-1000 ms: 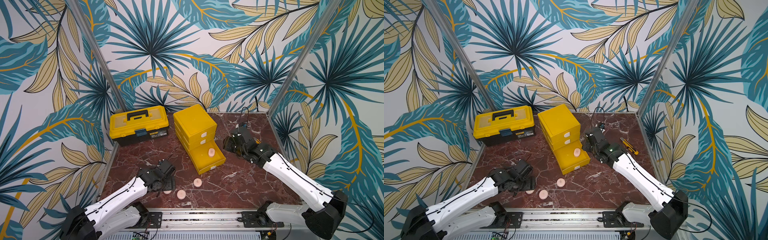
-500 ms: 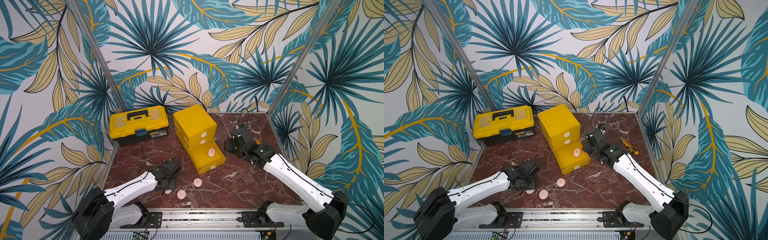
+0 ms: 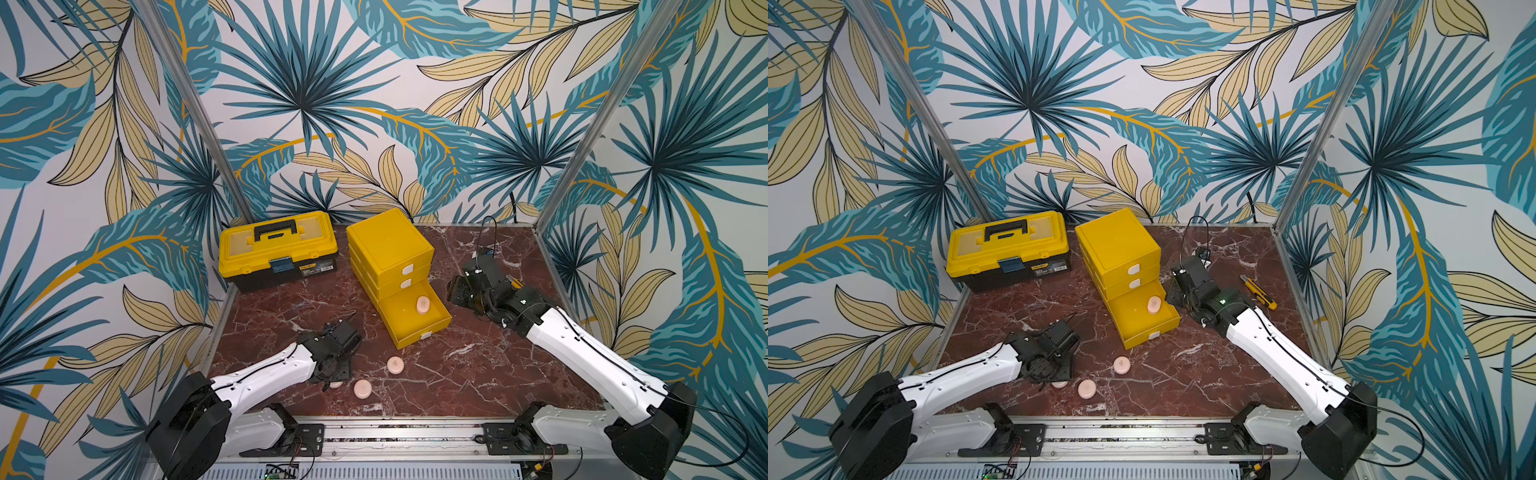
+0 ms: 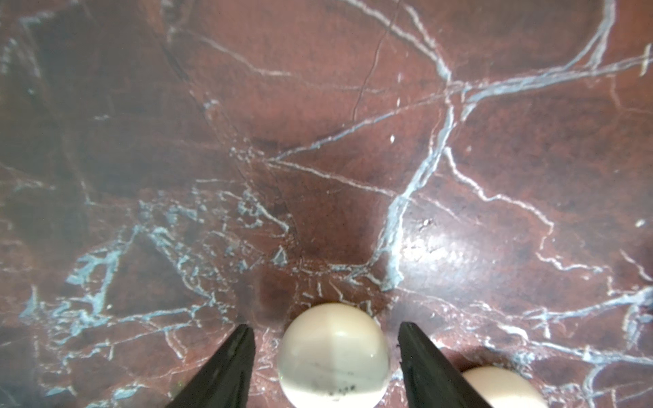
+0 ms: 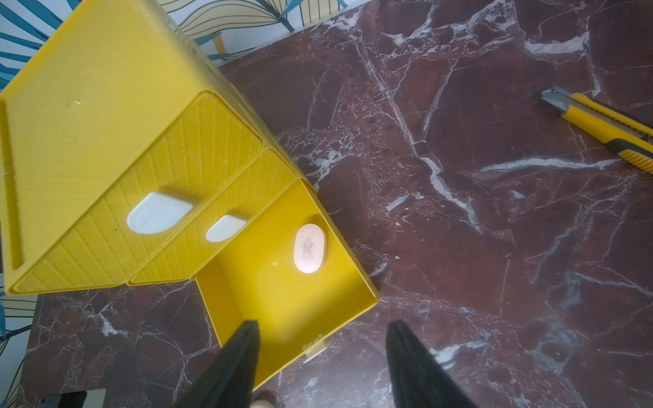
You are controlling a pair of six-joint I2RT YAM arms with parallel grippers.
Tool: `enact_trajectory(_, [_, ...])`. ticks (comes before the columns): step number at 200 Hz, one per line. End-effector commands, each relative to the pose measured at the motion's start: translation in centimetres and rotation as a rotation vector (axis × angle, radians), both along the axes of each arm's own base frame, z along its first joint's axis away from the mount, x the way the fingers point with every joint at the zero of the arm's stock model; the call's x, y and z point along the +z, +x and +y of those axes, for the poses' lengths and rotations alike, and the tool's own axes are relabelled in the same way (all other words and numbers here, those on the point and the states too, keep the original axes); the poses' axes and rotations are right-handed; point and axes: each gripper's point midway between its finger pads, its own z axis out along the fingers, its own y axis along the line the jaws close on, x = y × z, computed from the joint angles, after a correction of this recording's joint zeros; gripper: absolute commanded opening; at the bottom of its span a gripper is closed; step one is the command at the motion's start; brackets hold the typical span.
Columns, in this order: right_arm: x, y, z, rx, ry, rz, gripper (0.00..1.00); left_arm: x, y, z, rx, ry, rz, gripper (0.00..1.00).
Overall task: Put the bluetooth earphones in the drawer according to color
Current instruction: Pick up the Bluetooth earphone from the center of the board.
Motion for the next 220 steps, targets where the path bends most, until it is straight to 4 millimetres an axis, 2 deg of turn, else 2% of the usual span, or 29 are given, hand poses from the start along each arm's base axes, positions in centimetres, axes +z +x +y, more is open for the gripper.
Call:
enact_trajectory(1, [-0.7,-0.5,-0.3,0.005,-0.025,0.025,0.63,-0.5,-1.4,0.9,-0.01,0.017,0.033,0.69])
enact_trajectory(26, [-0.9,-0.5,-0.2,0.004,-0.017,0.032,0.63,-1.1,-1.5,1.0,-0.015,0.025,0.04,0.69])
enact_trajectory(50, [-1.1,-0.6,-0.2,0.005,-0.016,0.038,0.63,-1.5,-1.6,0.0,-0.027,-0.009,0.062,0.69])
enact_trajectory(80, [-1.0,-0.6,-0.2,0.004,-0.014,0.034,0.63,-2.2,-1.5,-0.2,-0.035,-0.005,0.076,0.67])
enact_trajectory(139, [-0.9,-0.7,-0.4,0.001,-0.016,0.031,0.63,-1.7,-1.5,-0.1,-0.048,-0.002,0.068,0.44])
enact_trajectory(156, [-0.8,-0.7,-0.4,0.002,-0.015,0.028,0.63,-0.3,-1.1,-0.5,-0.069,0.002,0.037,0.39])
enact_trajectory(175, [-0.7,-0.8,-0.6,-0.002,-0.015,0.021,0.63,2.8,0.3,-1.5,-0.122,0.008,-0.05,0.38])
enact_trajectory(201, [-0.1,-1.1,-1.2,-0.016,-0.02,-0.004,0.63,8.2,2.6,-4.8,-0.226,-0.015,-0.192,0.38])
enact_trajectory(220, [0.6,-1.4,-1.9,-0.032,-0.019,-0.03,0.63,11.1,4.2,-8.0,-0.305,-0.053,-0.274,0.38])
